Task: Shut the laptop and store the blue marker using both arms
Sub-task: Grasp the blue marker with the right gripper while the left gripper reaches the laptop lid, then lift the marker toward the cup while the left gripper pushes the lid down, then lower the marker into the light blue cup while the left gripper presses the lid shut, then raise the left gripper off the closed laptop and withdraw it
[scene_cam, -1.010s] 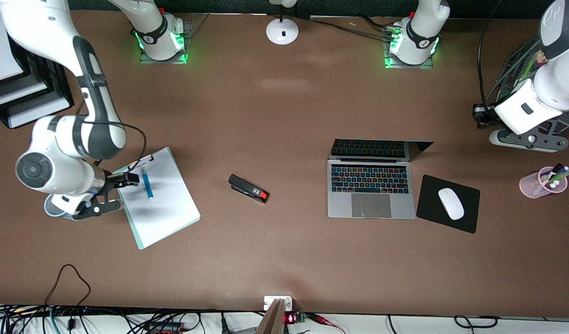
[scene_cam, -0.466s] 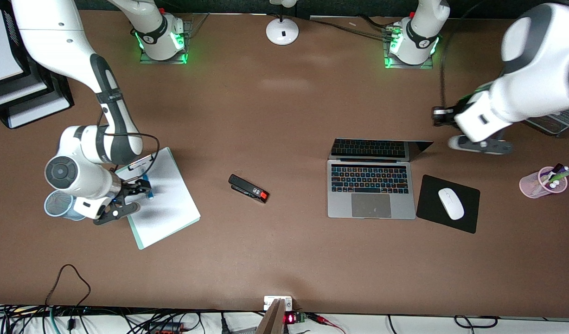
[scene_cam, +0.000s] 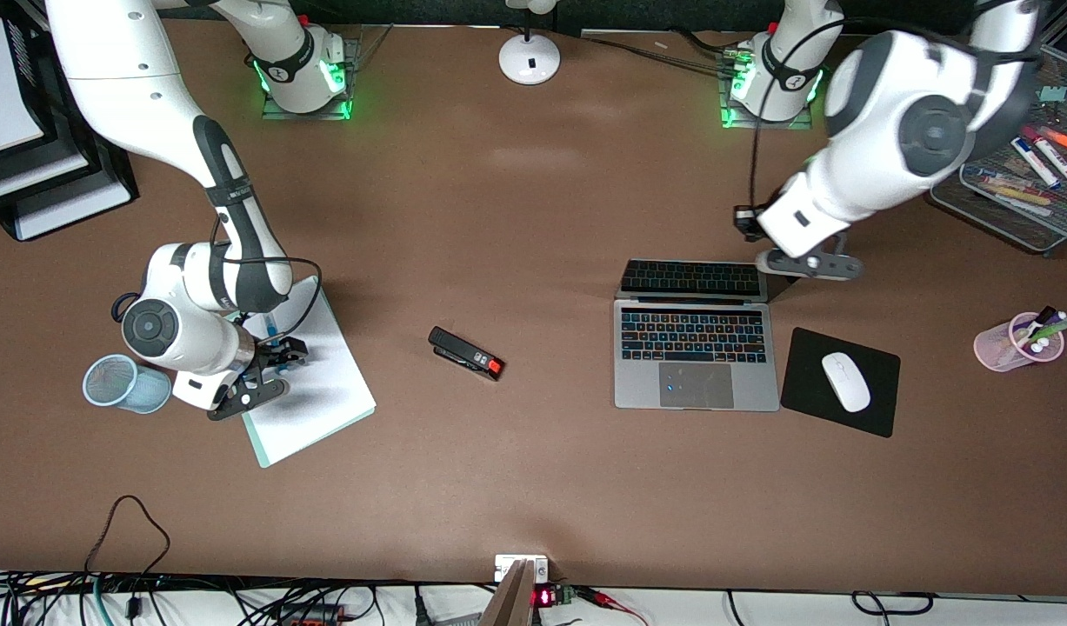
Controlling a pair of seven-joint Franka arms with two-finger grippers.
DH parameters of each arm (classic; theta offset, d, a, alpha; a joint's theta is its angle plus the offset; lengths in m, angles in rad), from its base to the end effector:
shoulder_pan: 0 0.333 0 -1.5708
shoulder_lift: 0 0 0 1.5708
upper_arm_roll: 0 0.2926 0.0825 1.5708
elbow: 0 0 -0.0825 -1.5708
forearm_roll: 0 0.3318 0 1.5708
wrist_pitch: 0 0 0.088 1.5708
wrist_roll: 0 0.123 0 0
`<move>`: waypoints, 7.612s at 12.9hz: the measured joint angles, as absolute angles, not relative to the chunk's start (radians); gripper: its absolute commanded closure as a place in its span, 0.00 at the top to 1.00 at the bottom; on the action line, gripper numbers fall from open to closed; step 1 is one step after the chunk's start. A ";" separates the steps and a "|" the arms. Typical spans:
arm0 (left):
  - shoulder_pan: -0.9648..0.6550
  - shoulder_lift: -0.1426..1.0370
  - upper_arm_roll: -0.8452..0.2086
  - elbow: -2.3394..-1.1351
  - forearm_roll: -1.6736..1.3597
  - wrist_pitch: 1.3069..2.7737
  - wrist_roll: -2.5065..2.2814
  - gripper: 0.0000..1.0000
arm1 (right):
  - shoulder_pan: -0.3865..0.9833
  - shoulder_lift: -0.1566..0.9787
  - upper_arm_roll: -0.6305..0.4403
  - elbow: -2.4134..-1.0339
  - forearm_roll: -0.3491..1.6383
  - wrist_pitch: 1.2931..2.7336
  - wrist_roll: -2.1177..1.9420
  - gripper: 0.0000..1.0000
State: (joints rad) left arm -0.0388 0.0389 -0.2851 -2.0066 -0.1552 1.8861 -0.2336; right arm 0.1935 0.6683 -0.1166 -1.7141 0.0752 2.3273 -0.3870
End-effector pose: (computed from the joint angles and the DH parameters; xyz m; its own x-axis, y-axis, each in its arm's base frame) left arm 0.4646 -0.1696 0.4104 0.9807 -0.0408 -0.1910 -0.0205 -0.9940 0.1071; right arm 0.6134 0.0554 0.2023 0.9060 0.4199 -0.0532 0.4205 -0.9073 0.0000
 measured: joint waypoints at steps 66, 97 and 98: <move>-0.034 0.654 -0.260 -1.822 0.026 2.647 -0.276 0.00 | -0.167 0.315 -0.127 -1.772 0.617 2.051 -2.270 0.11; 0.095 0.170 -0.230 -1.505 0.033 1.492 0.049 0.58 | -0.403 0.691 -0.126 -1.438 0.862 1.683 -2.628 0.11; 0.095 0.121 -0.220 -1.562 0.033 1.510 0.060 1.00 | -0.405 0.693 -0.126 -1.438 0.863 1.682 -2.629 0.11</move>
